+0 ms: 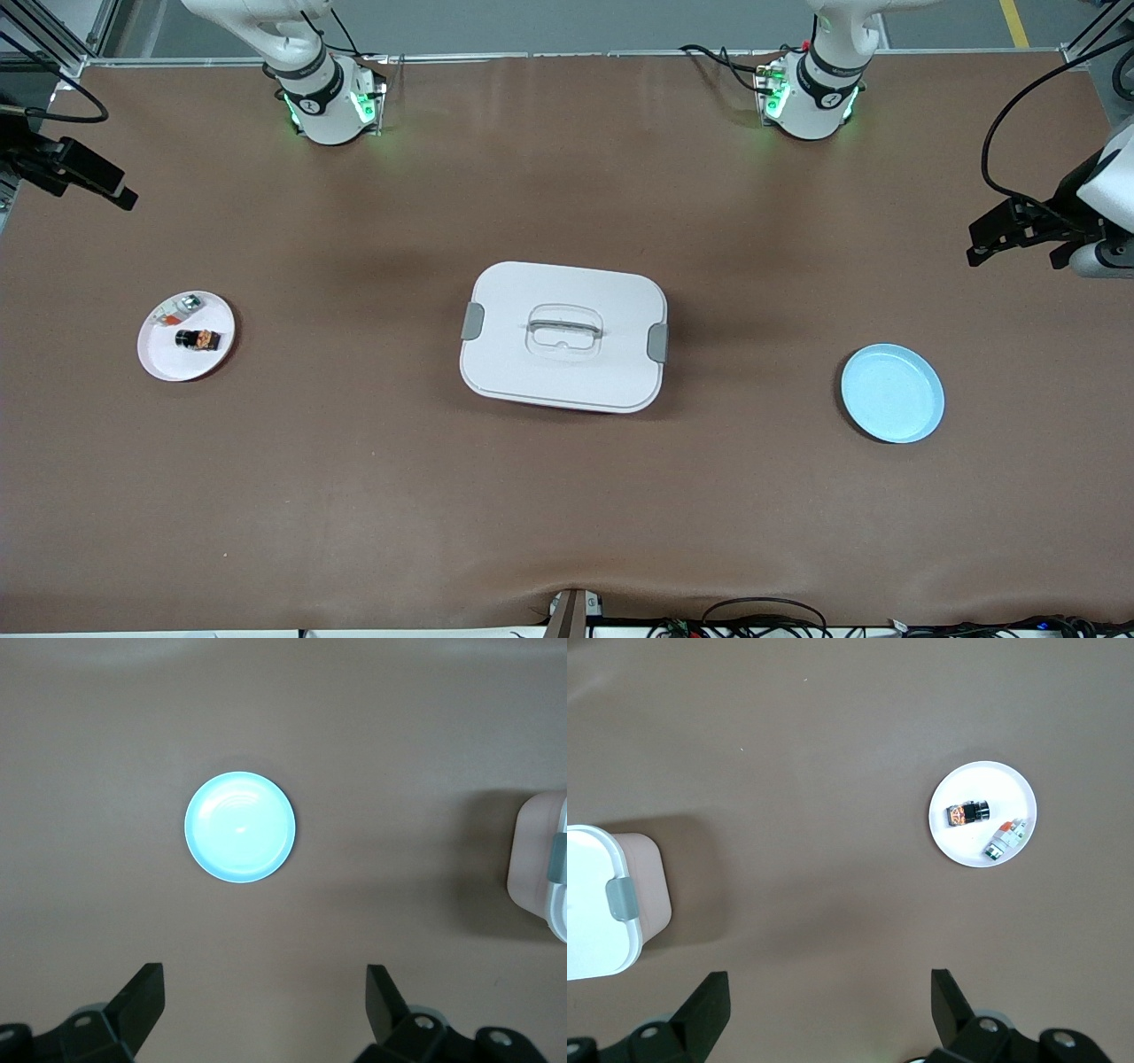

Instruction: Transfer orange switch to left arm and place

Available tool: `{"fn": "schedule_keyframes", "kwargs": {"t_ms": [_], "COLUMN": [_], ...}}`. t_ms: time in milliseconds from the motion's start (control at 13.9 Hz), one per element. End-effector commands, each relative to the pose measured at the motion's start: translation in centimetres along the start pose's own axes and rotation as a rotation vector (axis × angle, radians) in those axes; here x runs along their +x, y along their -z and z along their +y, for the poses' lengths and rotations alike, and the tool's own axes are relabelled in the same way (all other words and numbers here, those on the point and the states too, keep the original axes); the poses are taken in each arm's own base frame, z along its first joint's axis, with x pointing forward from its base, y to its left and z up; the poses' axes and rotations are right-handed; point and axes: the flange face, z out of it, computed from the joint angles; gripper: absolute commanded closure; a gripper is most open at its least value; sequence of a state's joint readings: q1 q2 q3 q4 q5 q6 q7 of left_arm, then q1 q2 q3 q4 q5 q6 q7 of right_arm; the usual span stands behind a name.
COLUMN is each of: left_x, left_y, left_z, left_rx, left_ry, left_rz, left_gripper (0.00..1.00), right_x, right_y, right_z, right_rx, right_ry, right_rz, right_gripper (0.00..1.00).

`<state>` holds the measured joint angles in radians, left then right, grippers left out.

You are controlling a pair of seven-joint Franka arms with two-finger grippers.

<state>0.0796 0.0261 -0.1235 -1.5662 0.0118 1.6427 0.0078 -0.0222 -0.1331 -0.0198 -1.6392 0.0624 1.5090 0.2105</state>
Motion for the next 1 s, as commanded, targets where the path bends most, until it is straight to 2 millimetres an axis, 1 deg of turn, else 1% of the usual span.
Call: {"fn": "schedule_keyframes", "kwargs": {"t_ms": [0,287,502,574,861,933], "left_x": [0.1,0.1,0.1,0.1,0.1,0.1], "left_y": [0.4,0.3,0.3,0.3,0.3,0.3], "left_z": [0.0,0.1,-0.2,-0.2,-0.1,-0.2], "left_rx": [0.001,0.001,0.001,0.001,-0.001,0.001], "left_ry": [-0.016,-0.017,-0.013,-0.014,-0.014,-0.013], "left_rz": [-0.006,-0.006,-0.006,-0.006,-0.006,-0.006], "left_gripper": [0.0,0.0,0.0,0.0,0.0,0.0], "right_x": [-0.5,-0.4,-0.6,-0.6,-0.6,-0.6], "right_y": [0.6,0.6,0.6,0.6,0.5,0.5], "right_z": [0.0,-0.1,-1.3,-1.5,-1.2,-0.9], "right_rx": [-0.001,0.001,-0.019,-0.027,-0.03,-0.03], "right_ry": [0.005,0.002,0.029,0.029,0.022,0.012], "right_rz": [0.008,0.011,0.027,0.031,0.019,0.016], "right_gripper": [0.0,0.0,0.0,0.0,0.0,0.0]}}
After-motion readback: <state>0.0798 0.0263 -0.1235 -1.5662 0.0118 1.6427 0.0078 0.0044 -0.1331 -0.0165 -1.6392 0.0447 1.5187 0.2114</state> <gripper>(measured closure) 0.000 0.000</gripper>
